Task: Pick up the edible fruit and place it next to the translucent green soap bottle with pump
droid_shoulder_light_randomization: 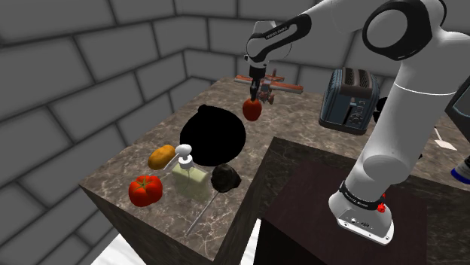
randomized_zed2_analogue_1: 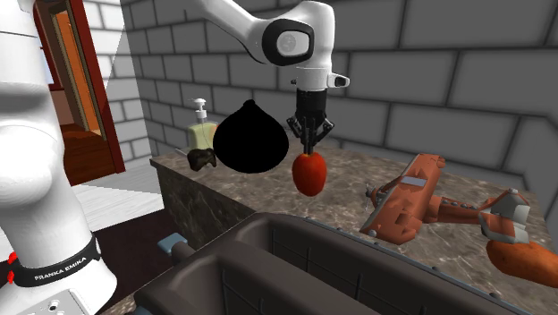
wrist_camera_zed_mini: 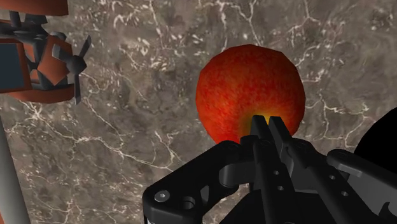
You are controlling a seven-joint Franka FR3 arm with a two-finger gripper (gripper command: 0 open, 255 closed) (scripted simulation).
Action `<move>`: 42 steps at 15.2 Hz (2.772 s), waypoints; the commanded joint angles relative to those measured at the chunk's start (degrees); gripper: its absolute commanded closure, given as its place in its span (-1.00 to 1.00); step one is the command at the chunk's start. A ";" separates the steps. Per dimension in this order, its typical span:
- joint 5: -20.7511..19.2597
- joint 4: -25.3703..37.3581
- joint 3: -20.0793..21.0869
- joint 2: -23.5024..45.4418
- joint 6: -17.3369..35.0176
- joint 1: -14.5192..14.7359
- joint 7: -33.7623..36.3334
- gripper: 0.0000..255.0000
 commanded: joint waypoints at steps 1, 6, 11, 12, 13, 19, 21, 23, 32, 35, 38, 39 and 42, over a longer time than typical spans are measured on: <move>-0.21 0.77 -0.03 -0.53 -1.28 0.01 0.20 1.00; -0.70 3.26 -0.06 -1.72 -4.90 0.04 0.70 1.00; -1.07 6.07 -0.09 -2.61 -8.57 0.06 1.13 1.00; -1.13 6.68 -0.09 -2.76 -9.31 0.06 1.21 1.00; -1.19 7.30 -0.09 -2.89 -10.05 0.06 1.28 1.00; -1.44 11.30 -0.12 -3.41 -14.54 0.05 1.67 1.00; -1.49 12.75 -0.13 -3.48 -16.06 0.04 1.78 1.00; -1.53 14.27 -0.14 -3.50 -17.60 0.03 1.88 1.00; -1.48 21.93 -0.23 -2.91 -24.68 -0.09 2.22 1.00; -1.39 24.83 -0.28 -2.44 -27.13 -0.16 2.30 1.00; -1.25 27.95 -0.35 -1.82 -29.64 -0.26 2.35 1.00; -1.19 29.04 -0.37 -1.58 -30.50 -0.29 2.36 1.00; -0.98 32.48 -0.45 -0.74 -33.12 -0.43 2.39 1.00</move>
